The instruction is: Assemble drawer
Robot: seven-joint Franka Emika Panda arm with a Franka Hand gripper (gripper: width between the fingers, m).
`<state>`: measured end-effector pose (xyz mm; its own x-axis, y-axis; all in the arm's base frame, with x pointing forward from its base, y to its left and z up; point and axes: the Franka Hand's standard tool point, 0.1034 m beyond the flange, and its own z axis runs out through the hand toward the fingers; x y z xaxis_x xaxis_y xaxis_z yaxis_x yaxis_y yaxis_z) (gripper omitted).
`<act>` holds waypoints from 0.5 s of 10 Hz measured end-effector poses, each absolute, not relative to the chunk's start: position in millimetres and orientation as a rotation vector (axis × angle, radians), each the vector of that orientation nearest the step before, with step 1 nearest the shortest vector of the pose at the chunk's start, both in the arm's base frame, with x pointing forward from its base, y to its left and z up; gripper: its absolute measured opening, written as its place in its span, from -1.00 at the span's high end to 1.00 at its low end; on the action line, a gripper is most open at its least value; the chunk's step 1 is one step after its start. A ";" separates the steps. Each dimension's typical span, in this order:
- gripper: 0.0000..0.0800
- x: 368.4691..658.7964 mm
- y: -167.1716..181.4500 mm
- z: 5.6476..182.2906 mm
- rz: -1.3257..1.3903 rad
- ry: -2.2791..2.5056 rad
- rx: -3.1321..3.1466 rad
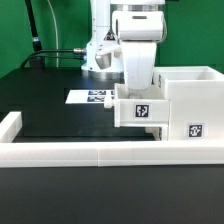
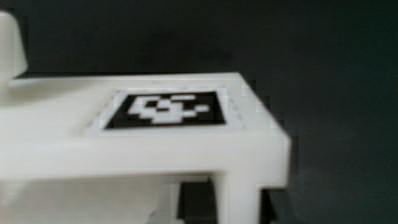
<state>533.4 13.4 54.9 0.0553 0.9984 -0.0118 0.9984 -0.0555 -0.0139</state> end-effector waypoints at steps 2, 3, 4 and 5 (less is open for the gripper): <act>0.90 533.4 13.3 54.9 0.029 -2.157 -2.281; 0.90 533.4 13.4 54.9 0.029 -2.157 -2.281; 0.90 533.3 13.5 54.9 0.029 -2.157 -2.281; 0.90 533.4 13.4 54.6 0.030 -2.162 -2.277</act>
Offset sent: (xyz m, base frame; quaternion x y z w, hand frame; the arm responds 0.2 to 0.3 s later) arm -0.0034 0.0021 -0.0021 0.0079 -0.0072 -0.0244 0.9996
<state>533.4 13.4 54.6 0.0518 0.9986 -0.0130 0.9985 -0.0520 -0.0141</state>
